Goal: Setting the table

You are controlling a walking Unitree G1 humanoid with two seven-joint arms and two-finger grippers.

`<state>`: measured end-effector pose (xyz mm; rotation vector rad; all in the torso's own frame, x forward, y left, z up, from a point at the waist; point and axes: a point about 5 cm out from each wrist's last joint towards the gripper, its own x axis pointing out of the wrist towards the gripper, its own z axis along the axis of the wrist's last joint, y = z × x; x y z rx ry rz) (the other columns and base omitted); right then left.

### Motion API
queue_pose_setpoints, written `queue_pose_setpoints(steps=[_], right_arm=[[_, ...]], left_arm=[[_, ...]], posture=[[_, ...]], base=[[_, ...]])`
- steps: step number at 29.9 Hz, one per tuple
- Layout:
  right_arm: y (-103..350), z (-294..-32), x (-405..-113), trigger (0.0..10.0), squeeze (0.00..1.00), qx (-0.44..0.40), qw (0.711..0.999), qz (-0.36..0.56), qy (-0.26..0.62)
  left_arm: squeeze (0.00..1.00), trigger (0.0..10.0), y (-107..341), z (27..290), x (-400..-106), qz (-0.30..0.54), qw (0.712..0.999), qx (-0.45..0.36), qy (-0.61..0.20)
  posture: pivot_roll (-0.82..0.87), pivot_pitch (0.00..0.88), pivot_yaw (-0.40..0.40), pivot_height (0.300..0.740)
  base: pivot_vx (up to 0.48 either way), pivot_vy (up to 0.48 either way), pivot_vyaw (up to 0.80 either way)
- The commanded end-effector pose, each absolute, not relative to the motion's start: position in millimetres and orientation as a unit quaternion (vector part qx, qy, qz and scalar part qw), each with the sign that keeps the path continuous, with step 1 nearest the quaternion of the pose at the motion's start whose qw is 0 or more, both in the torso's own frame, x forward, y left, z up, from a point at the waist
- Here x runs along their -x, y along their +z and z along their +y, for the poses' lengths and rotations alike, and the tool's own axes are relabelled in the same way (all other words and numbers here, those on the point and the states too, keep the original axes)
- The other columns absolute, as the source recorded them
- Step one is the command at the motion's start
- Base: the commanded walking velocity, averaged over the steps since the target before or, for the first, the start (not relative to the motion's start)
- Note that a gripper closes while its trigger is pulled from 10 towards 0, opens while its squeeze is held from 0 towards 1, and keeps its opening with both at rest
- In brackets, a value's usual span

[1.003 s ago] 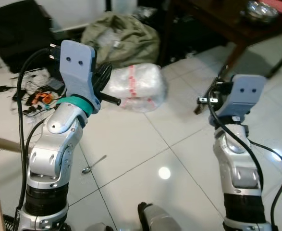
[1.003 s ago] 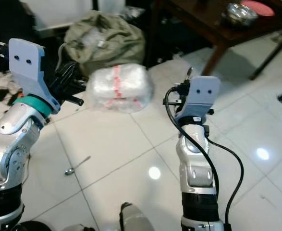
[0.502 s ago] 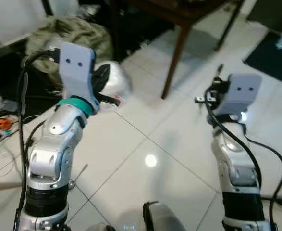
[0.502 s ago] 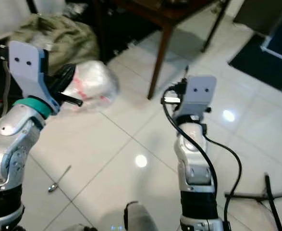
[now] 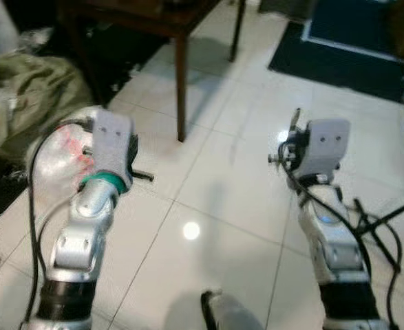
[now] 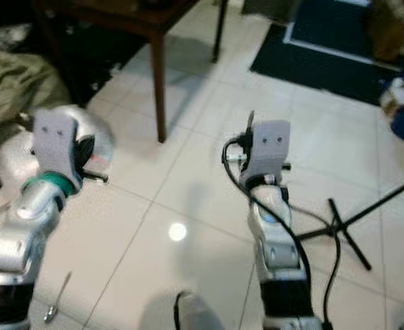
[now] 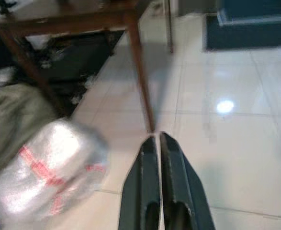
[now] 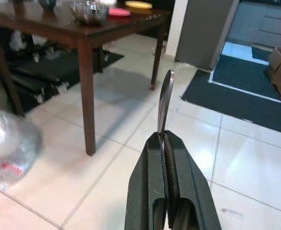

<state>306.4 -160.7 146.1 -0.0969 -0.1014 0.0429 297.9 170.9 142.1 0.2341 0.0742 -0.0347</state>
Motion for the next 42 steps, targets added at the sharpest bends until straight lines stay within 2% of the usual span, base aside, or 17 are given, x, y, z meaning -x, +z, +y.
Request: queue_pose_setpoints(steps=[1,6,8,14,22,31,42], right_arm=[[122,-154,-303,10.0,0.0,0.039,0.998,-0.01,0.053],[101,-150,-301,10.0,0.0,0.018,0.996,0.026,0.08],[79,-145,-298,10.0,0.0,-0.008,0.991,0.066,0.114],[62,-136,-295,10.0,0.0,-0.02,0.985,0.09,0.148],[59,-134,-294,10.0,0.0,-0.026,0.985,0.084,0.151],[56,-146,-293,10.0,0.0,-0.027,0.988,0.076,0.131],[56,-152,-294,10.0,0.0,-0.013,0.99,0.069,0.12]], left_arm=[[0.0,10.0,101,191,-286,0.107,0.983,-0.146,0.024],[0.0,10.0,70,204,-268,0.161,0.974,-0.152,0.04],[0.0,10.0,44,210,-247,0.204,0.967,-0.144,0.048],[0.0,10.0,31,213,-235,0.216,0.967,-0.125,0.057],[0.0,10.0,35,208,-239,0.181,0.974,-0.131,0.044],[0.0,10.0,43,195,-249,0.146,0.983,-0.113,0.015],[0.0,10.0,42,200,-250,0.137,0.981,-0.133,0.038]], posture=[[-0.1,0.021,0.032,0.74],[-0.1,0.023,0.028,0.74],[-0.09,0.028,0.023,0.74],[-0.08,0.03,0.016,0.74],[-0.09,0.03,0.02,0.74],[-0.11,0.03,0.027,0.74],[-0.11,0.028,0.026,0.74]], base=[[0.0,0.0,-0.8],[0.0,0.0,-0.8],[0.0,0.0,-0.8],[0.0,0.0,-0.8],[0.0,0.0,-0.8],[0.0,0.0,-0.8],[0.0,0.0,0.0]])
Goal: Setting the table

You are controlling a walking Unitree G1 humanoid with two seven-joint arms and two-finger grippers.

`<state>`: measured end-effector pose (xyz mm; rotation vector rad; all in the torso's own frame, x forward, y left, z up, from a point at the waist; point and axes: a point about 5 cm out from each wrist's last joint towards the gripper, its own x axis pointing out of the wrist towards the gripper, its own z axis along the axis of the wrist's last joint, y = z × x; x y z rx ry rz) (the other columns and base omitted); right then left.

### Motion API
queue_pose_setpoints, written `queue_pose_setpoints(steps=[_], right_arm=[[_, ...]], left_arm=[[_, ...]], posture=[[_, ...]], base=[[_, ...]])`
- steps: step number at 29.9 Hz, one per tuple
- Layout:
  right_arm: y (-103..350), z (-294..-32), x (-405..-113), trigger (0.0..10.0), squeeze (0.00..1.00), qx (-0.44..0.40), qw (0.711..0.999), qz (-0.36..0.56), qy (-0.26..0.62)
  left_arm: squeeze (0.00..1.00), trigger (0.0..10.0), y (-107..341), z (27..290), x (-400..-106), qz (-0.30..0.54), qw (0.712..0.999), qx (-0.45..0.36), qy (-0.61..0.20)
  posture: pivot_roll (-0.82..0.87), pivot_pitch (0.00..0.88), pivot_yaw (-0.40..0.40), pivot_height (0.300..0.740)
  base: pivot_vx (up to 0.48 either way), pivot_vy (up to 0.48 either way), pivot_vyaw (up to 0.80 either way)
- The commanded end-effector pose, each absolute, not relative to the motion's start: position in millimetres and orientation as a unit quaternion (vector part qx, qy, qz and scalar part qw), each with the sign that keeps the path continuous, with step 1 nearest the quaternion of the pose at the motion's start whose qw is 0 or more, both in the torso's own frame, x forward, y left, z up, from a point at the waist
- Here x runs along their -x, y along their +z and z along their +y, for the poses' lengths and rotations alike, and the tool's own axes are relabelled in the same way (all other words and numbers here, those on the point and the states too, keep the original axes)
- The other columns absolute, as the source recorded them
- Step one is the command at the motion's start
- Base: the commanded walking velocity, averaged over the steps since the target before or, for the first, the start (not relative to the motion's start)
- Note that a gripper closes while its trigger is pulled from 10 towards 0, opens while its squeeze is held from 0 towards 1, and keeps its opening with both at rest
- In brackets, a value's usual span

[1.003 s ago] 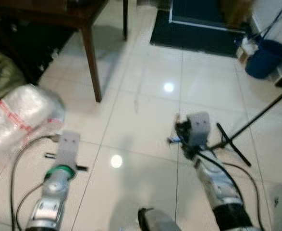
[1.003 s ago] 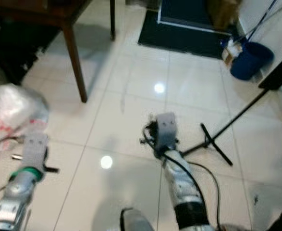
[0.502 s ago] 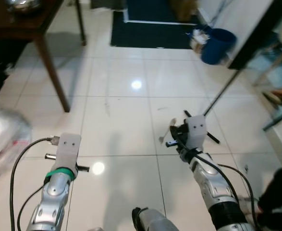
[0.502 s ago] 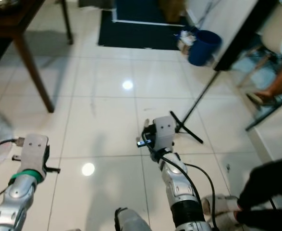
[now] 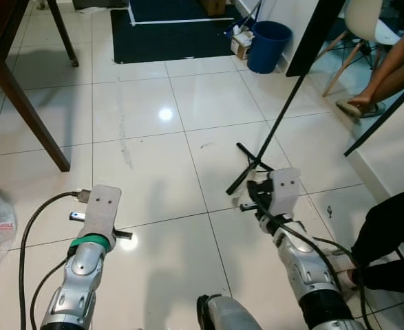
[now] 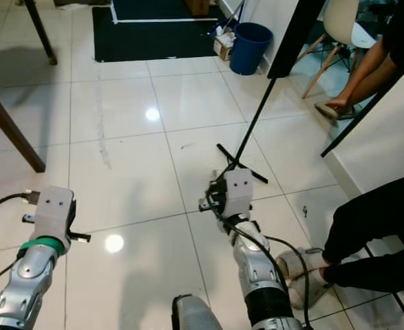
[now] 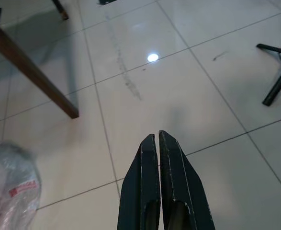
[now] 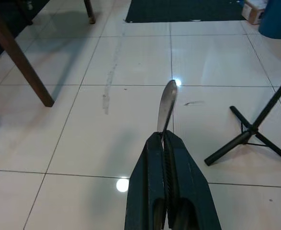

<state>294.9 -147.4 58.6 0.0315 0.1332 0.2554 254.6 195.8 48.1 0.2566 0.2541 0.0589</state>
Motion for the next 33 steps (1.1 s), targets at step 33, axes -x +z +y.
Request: queue_pose_setpoints(steps=[33], right_arm=[[50,-164,-294,10.0,0.0,-0.01,0.993,0.072,0.089]], left_arm=[[0.0,10.0,44,195,-255,0.103,0.982,-0.155,0.03]], posture=[[-0.12,0.019,0.028,0.74]], base=[[0.393,0.0,0.0]])
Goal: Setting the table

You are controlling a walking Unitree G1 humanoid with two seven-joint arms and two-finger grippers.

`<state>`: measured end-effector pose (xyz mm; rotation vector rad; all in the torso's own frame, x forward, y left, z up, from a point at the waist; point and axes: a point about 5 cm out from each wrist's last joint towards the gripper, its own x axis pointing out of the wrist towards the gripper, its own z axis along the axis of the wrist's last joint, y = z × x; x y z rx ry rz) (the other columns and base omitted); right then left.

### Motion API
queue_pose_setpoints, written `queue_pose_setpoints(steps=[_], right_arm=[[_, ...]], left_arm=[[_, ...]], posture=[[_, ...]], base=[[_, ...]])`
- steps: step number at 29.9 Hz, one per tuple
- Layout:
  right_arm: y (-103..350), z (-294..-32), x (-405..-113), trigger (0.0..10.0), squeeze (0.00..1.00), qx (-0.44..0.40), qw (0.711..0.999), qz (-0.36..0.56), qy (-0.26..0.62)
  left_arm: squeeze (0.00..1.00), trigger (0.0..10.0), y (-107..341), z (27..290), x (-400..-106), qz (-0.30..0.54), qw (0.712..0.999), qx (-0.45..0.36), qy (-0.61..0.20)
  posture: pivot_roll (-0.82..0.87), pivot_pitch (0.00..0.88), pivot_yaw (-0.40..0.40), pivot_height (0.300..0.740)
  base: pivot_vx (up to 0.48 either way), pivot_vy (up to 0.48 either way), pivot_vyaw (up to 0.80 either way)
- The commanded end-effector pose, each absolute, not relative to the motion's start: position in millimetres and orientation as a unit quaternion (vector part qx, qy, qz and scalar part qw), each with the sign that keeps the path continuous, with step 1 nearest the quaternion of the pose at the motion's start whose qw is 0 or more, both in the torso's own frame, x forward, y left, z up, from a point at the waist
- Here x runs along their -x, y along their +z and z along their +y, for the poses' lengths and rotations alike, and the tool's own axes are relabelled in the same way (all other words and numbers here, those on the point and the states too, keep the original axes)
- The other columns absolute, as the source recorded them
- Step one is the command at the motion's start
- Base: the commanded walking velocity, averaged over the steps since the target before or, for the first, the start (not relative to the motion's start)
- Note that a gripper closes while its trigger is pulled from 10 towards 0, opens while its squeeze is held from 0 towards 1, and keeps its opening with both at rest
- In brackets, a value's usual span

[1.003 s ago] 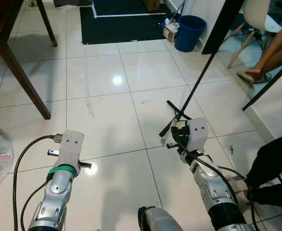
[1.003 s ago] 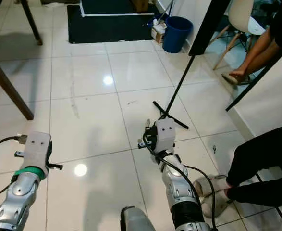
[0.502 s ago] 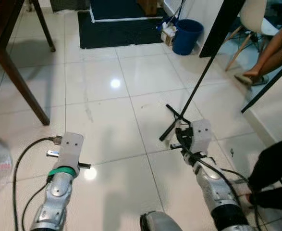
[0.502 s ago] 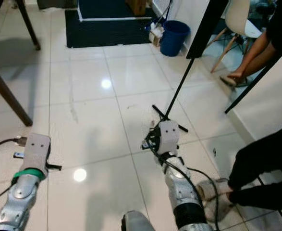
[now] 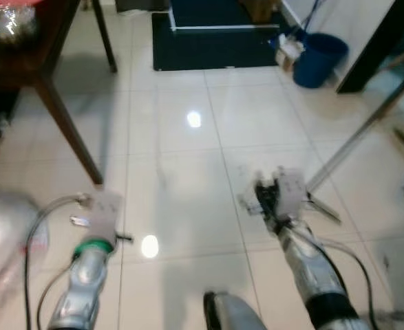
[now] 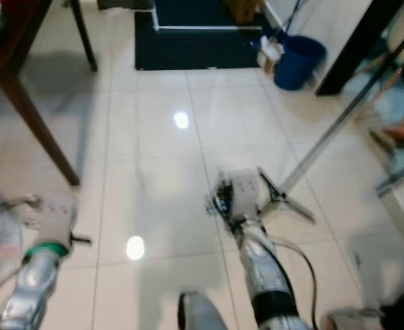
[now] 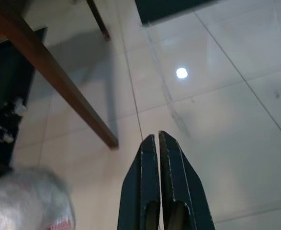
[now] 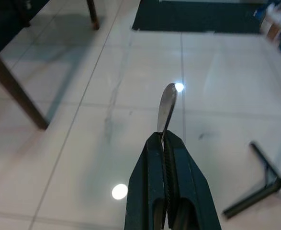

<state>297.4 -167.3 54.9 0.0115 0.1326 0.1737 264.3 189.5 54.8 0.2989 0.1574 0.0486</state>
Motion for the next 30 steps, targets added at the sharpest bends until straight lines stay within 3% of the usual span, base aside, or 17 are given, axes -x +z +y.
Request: queue_pose_setpoints(steps=[1,30], right_arm=[[50,-164,-294,10.0,0.0,-0.01,0.993,0.072,0.089],[71,-169,-305,10.0,0.0,-0.005,0.997,0.026,0.074]], left_arm=[[0.0,10.0,44,195,-255,0.103,0.982,-0.155,0.03],[0.0,10.0,58,192,-263,0.07,0.987,-0.144,0.034]], posture=[[-0.12,0.019,0.028,0.74],[-0.12,0.023,0.03,0.74]], base=[[0.48,0.0,0.0],[0.48,0.0,0.0]])
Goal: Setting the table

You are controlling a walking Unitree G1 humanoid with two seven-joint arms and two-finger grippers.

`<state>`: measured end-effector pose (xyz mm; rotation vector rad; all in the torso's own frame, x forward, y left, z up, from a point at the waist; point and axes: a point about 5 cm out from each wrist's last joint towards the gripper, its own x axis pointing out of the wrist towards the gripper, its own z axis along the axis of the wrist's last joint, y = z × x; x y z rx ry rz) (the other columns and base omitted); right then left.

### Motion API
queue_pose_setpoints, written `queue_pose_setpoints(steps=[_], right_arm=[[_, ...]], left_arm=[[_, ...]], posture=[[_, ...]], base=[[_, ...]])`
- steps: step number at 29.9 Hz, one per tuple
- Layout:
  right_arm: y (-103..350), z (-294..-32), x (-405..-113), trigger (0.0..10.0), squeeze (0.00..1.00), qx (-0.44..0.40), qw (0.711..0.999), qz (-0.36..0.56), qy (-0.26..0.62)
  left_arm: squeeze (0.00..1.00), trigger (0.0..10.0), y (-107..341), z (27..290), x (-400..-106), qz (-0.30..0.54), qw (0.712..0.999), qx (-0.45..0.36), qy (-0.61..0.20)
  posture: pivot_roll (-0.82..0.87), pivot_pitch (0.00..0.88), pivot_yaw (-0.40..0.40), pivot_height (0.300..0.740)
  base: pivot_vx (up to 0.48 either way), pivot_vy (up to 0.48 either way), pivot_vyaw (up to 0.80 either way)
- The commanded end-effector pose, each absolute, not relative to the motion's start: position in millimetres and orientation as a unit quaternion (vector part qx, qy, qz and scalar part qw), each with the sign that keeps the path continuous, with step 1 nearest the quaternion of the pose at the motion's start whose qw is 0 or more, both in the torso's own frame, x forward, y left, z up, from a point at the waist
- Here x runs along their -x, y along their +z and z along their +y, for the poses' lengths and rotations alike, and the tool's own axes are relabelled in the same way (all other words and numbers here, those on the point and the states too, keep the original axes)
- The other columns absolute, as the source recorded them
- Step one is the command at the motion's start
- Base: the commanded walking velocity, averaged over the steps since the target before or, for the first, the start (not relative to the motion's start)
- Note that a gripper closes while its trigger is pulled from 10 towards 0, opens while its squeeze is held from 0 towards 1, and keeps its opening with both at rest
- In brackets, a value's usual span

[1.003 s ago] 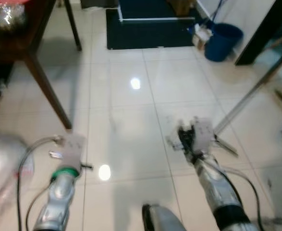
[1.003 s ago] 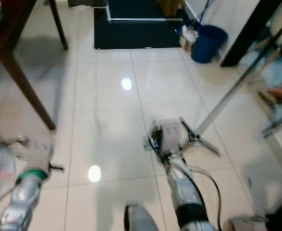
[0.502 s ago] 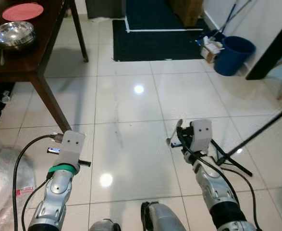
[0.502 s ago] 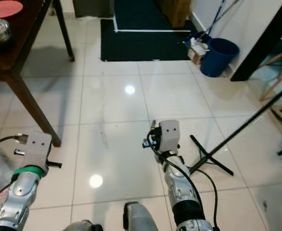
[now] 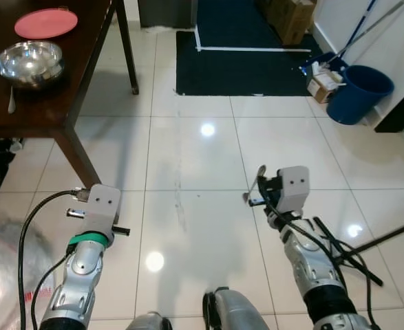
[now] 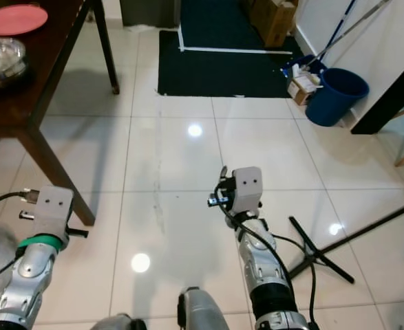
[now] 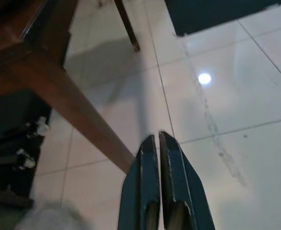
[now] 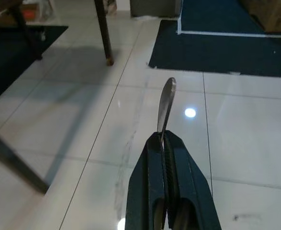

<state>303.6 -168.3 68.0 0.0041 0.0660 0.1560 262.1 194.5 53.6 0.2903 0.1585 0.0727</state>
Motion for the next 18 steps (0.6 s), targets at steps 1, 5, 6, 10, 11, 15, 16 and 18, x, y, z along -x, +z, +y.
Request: queue_pose_setpoints(steps=[1,5,6,10,11,15,16,18], right_arm=[[73,-168,-306,10.0,0.0,-0.005,0.997,0.024,0.075],[74,-168,-306,10.0,0.0,-0.004,0.997,0.021,0.074],[74,-168,-306,10.0,0.0,-0.004,0.997,0.021,0.074],[74,-169,-306,10.0,0.0,-0.003,0.997,0.019,0.071],[74,-169,-306,10.0,0.0,-0.003,0.997,0.019,0.071],[75,-171,-306,10.0,0.0,-0.002,0.998,0.017,0.067],[76,-171,-306,10.0,0.0,-0.001,0.998,0.015,0.066],[78,-171,-306,10.0,0.0,0.001,0.998,0.012,0.066]], left_arm=[[0.0,10.0,61,190,-264,0.063,0.987,-0.141,0.031],[0.0,10.0,77,178,-270,0.03,0.991,-0.132,0.005],[0.0,10.0,77,178,-270,0.03,0.991,-0.132,0.005],[0.0,10.0,95,165,-275,-0.005,0.992,-0.12,-0.024],[0.0,10.0,95,165,-275,-0.005,0.992,-0.12,-0.024],[0.0,10.0,116,153,-281,-0.042,0.993,-0.101,-0.041],[0.0,10.0,122,151,-282,-0.049,0.993,-0.095,-0.043],[0.0,10.0,127,149,-284,-0.057,0.993,-0.089,-0.043]], posture=[[-0.12,0.023,0.03,0.74],[-0.12,0.025,0.03,0.74],[-0.12,0.025,0.03,0.74],[-0.12,0.026,0.032,0.74],[-0.12,0.026,0.032,0.74],[-0.12,0.027,0.033,0.74],[-0.12,0.027,0.033,0.74],[-0.12,0.027,0.033,0.74]], base=[[0.48,0.0,0.0],[0.48,0.0,0.0],[0.48,0.0,0.0],[0.48,0.0,0.0],[0.48,0.0,0.0],[0.48,0.0,0.0],[0.48,0.0,0.0],[0.48,0.0,0.0]])
